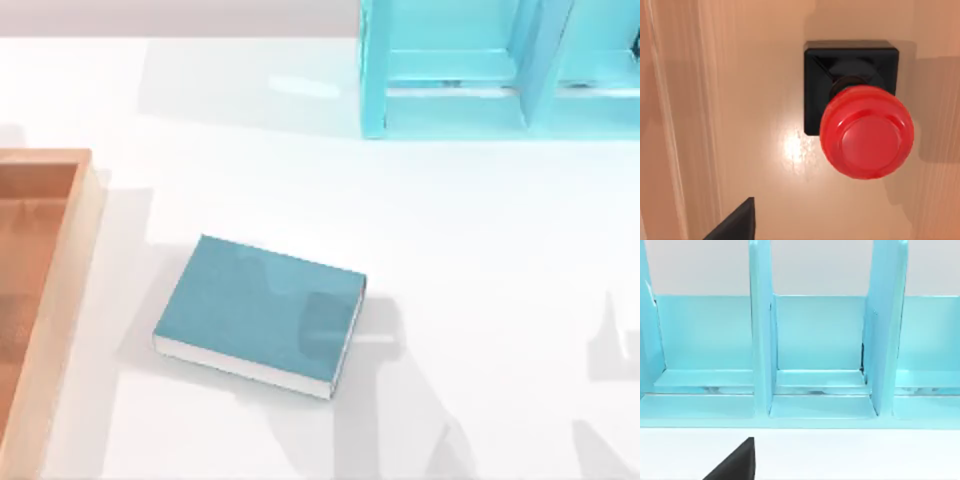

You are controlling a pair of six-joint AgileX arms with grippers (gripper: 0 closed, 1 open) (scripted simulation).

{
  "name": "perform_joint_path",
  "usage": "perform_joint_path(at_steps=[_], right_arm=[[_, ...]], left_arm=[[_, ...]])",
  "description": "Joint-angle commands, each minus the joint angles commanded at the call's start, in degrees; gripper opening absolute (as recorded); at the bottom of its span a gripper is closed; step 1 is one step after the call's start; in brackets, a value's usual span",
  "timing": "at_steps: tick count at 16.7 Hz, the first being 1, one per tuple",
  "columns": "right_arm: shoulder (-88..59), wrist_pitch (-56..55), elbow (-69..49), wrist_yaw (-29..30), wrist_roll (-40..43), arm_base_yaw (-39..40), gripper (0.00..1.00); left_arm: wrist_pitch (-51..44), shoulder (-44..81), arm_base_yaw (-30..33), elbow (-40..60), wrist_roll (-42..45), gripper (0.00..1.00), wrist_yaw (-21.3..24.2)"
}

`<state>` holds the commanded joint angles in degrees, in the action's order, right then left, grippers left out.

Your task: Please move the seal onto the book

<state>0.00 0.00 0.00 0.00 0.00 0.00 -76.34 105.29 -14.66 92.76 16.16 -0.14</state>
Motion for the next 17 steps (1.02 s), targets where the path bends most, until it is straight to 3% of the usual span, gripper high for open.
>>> perform_joint_path(at_steps=[8, 17], right_arm=[[0.0, 0.0, 0.0, 0.0, 0.0, 0.0, 1.0], [0.0, 0.0, 0.0, 0.0, 0.0, 0.0, 1.0]], left_arm=[[-0.1, 1.53, -0.08, 0.52, 0.09, 1.0, 0.03], [20.08, 5.06, -0.51, -15.99, 0.47, 1.0, 0.05]])
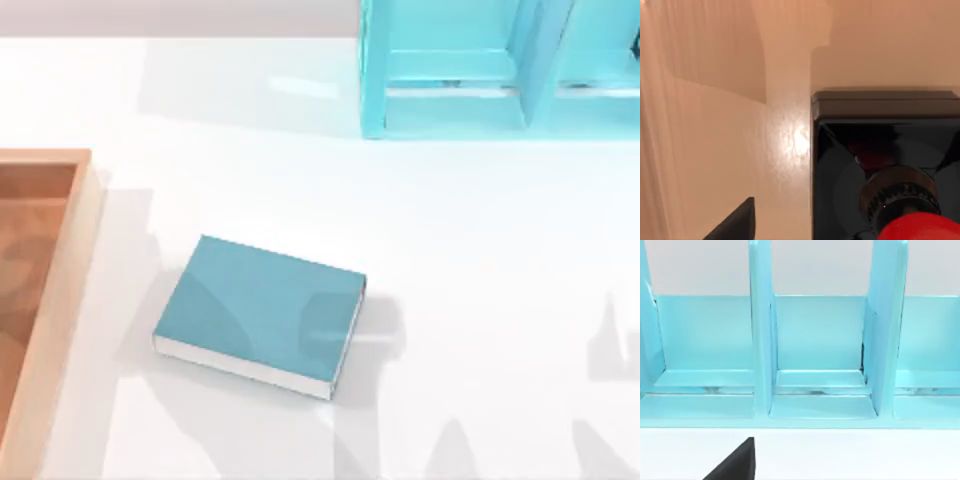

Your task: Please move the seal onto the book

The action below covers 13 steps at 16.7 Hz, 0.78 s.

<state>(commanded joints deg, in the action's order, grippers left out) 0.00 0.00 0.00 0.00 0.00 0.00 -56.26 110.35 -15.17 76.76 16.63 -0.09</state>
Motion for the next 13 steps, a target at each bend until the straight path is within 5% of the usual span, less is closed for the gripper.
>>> perform_joint_path(at_steps=[5, 13], right_arm=[[0.0, 0.0, 0.0, 0.0, 0.0, 0.0, 1.0], [0.0, 0.0, 0.0, 0.0, 0.0, 0.0, 1.0]], left_arm=[[0.6, 0.16, -0.02, -0.55, 0.02, 1.0, 0.0], [0.6, 0.16, -0.02, -0.55, 0.02, 0.4, 0.0]])
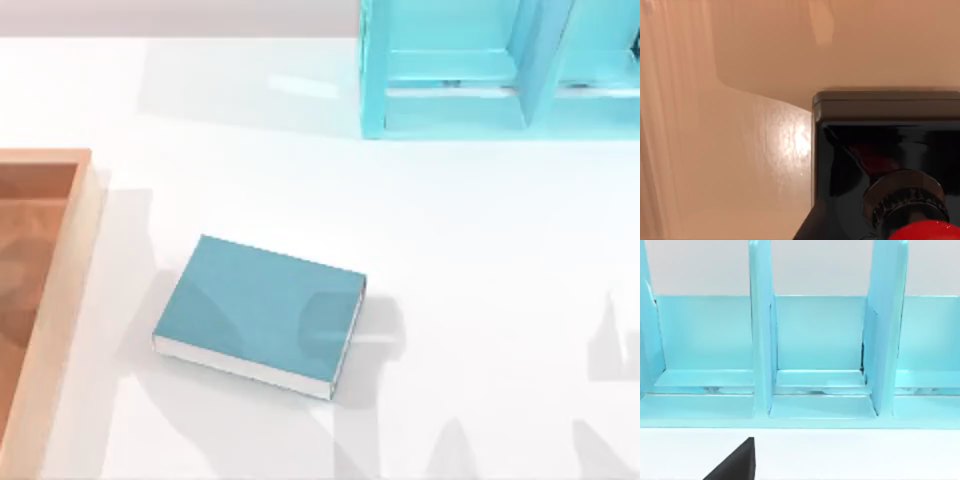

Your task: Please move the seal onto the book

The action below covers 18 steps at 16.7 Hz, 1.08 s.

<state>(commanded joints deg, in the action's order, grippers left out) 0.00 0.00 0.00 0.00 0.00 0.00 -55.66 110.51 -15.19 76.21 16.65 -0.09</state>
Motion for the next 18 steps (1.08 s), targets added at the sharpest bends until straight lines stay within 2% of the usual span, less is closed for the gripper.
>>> perform_joint_path(at_steps=[5, 15, 18], right_arm=[[0.0, 0.0, 0.0, 0.0, 0.0, 0.0, 1.0], [0.0, 0.0, 0.0, 0.0, 0.0, 0.0, 1.0], [0.0, 0.0, 0.0, 0.0, 0.0, 0.0, 1.0]], left_arm=[[0.0, 0.0, 0.0, 0.0, 0.0, 0.02, 0.0], [-0.15, -0.03, 0.22, 0.15, -0.06, 0.0, -0.01], [-4.22, -0.18, 3.34, 4.11, -3.75, 0.0, -0.02]])
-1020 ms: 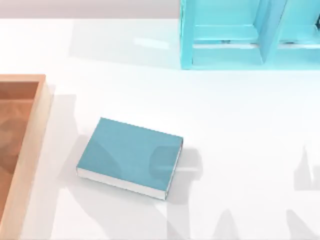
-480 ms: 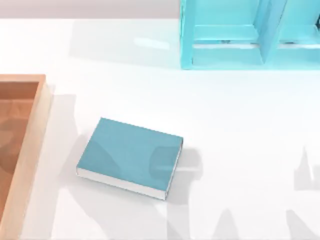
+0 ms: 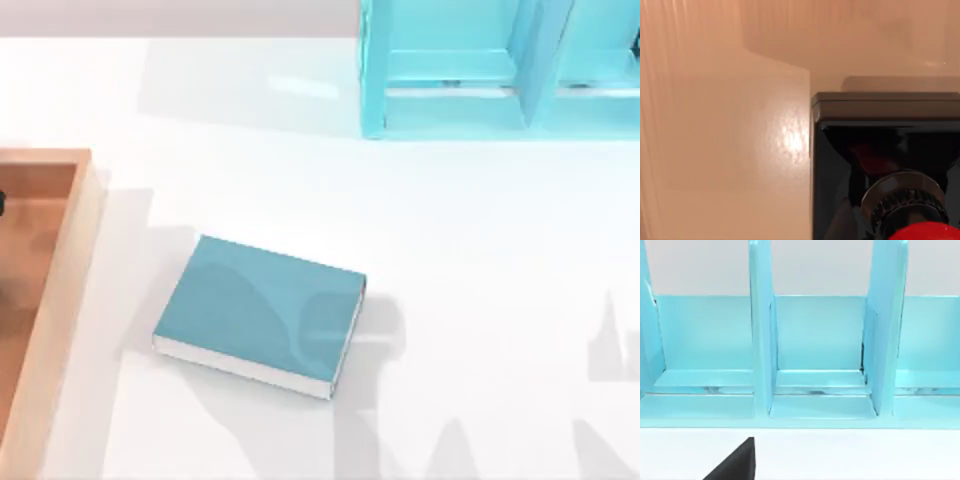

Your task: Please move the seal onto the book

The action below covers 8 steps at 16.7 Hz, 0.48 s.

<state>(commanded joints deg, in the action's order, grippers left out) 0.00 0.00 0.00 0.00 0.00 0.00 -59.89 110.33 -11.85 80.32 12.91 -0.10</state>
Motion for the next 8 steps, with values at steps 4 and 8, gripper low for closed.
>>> perform_joint_path(at_steps=[4, 8], right_arm=[[0.0, 0.0, 0.0, 0.0, 0.0, 0.0, 1.0], [0.0, 0.0, 0.0, 0.0, 0.0, 0.0, 1.0]], left_arm=[[-13.67, -1.3, 9.27, 10.98, -9.35, 0.0, 0.01], [-25.89, -3.76, 19.12, 21.05, -18.61, 0.0, -0.02]])
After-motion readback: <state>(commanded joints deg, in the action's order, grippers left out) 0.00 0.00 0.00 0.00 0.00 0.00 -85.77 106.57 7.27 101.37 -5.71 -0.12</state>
